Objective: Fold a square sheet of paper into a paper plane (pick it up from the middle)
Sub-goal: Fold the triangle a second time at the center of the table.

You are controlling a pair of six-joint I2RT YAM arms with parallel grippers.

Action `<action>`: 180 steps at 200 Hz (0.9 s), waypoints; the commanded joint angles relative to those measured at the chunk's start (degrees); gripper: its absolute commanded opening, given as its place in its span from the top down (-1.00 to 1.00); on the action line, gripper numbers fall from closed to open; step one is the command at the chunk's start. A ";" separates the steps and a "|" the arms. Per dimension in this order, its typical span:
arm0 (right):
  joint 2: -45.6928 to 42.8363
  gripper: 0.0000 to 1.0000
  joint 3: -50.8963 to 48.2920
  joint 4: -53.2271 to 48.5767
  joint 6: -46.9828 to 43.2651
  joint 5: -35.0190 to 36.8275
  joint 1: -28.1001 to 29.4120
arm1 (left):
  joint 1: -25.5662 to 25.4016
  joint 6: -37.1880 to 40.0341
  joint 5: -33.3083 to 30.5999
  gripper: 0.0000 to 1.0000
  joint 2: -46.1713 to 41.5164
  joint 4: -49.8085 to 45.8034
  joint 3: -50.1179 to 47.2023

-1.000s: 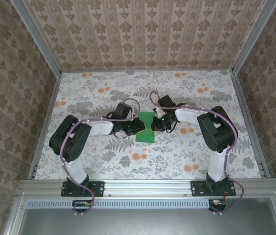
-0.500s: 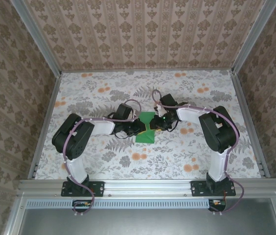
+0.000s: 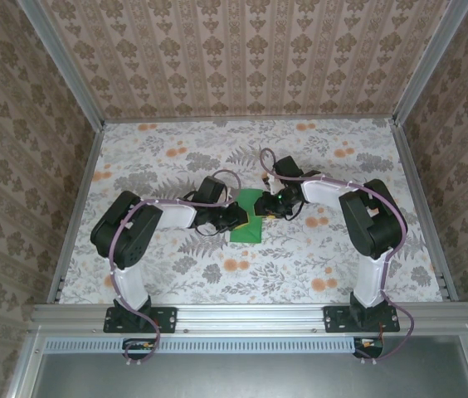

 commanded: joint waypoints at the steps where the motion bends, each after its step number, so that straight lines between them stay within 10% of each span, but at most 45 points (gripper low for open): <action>1: -0.92 0.25 1.33 -1.77 -0.79 2.36 -0.14 | -0.25 -0.43 0.18 0.73 0.77 -0.16 1.34; 47: -0.68 0.20 1.06 -1.66 -0.96 1.12 -0.10 | -0.31 -0.58 0.03 0.72 0.11 0.06 0.95; 122: 0.41 0.80 1.21 0.27 -1.17 -3.57 -0.11 | -0.34 -0.47 0.12 0.73 -0.45 0.22 1.17; 180: 1.66 0.85 2.07 -0.55 -2.51 -0.32 -0.10 | -0.59 -0.42 0.89 0.72 -0.55 1.06 1.45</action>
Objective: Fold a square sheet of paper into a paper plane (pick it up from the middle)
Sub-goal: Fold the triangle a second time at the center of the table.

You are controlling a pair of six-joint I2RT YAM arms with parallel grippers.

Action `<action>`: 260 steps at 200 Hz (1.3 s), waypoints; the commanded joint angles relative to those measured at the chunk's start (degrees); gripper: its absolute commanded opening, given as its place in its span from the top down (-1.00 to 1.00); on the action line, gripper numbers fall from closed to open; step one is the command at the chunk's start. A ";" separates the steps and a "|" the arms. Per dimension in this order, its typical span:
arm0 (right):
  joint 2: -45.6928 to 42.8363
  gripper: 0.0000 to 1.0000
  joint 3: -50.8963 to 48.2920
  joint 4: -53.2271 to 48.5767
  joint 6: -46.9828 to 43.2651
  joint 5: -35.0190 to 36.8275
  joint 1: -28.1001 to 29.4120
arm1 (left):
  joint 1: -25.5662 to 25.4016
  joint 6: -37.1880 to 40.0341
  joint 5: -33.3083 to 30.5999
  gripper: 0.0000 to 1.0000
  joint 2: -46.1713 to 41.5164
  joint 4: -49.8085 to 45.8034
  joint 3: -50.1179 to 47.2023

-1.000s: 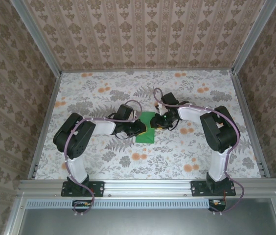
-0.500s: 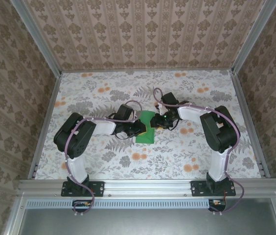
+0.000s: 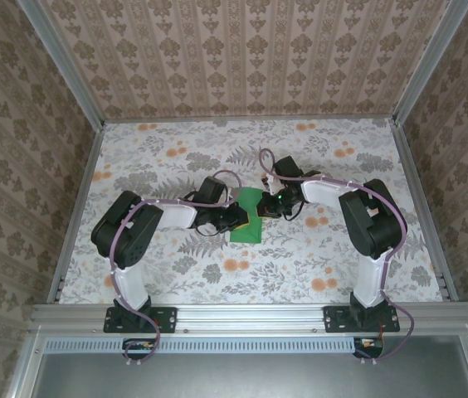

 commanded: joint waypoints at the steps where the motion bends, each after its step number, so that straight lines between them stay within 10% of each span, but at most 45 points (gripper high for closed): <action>1: 1.43 0.85 1.99 -0.65 -1.63 1.43 -0.13 | -0.33 -0.42 0.89 0.72 -0.70 0.69 1.45; 260: 5.06 0.87 3.31 -1.66 -2.58 2.05 -0.10 | -0.83 -0.01 1.20 0.72 2.20 -1.27 2.83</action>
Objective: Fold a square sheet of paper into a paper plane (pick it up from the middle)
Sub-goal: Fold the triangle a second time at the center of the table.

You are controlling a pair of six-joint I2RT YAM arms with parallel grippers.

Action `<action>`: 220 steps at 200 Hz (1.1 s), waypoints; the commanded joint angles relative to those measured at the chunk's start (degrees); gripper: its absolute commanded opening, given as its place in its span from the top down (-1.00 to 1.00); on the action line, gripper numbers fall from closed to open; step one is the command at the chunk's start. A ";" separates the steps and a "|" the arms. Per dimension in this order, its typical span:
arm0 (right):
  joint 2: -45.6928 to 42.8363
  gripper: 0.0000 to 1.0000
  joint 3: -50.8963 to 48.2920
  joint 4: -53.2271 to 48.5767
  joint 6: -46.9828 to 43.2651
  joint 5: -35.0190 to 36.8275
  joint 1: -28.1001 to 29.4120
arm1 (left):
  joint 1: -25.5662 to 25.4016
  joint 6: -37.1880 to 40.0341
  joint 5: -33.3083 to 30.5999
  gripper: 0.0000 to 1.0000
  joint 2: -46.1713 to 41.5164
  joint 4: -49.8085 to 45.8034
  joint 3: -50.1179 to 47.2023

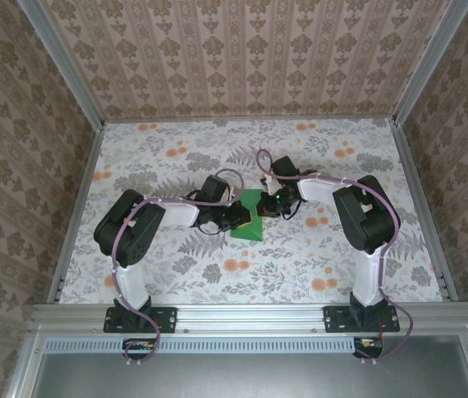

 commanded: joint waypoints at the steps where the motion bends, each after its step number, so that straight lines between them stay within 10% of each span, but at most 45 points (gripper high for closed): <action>1: 1.50 0.87 1.01 -1.48 -1.12 0.42 -0.14 | -0.33 -0.01 0.77 0.72 0.97 -1.27 1.13; 220: -12.91 0.51 -3.35 -4.33 4.32 5.60 0.08 | -3.01 4.72 -8.81 0.86 4.06 -18.48 3.54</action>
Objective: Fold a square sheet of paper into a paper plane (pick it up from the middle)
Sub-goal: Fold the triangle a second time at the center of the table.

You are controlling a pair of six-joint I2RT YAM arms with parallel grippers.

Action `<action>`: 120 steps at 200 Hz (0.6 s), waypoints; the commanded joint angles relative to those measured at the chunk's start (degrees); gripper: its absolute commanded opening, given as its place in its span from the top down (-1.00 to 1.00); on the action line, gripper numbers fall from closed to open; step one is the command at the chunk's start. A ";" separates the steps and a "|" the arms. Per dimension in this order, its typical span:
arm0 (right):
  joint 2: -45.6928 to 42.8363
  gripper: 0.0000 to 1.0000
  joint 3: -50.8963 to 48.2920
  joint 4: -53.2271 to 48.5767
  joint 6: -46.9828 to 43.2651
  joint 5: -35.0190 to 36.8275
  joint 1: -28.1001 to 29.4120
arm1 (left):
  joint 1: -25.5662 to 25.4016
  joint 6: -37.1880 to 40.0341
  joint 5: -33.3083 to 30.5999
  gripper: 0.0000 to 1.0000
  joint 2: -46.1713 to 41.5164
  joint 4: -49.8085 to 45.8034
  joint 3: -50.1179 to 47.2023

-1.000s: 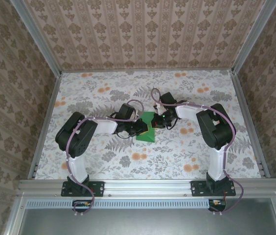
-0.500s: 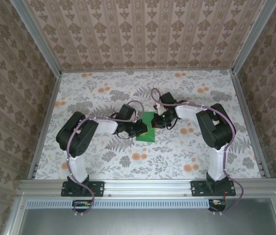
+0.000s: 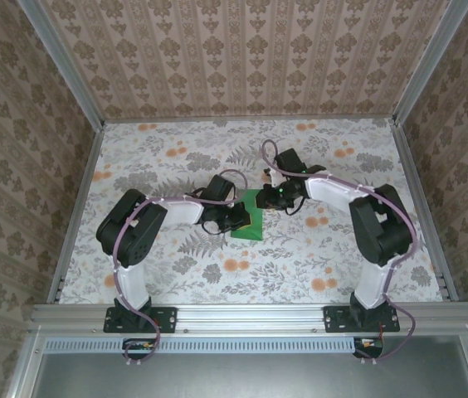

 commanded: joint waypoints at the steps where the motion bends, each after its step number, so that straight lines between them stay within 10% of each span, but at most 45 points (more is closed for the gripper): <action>1: -3.39 0.52 -2.82 -2.00 1.68 1.94 0.09 | -1.14 2.74 -3.50 0.86 3.31 -8.94 -0.39; 120: -1.06 0.66 -8.87 2.32 5.17 -5.08 4.27 | -1.75 8.16 -2.37 0.83 -1.91 -4.43 -0.52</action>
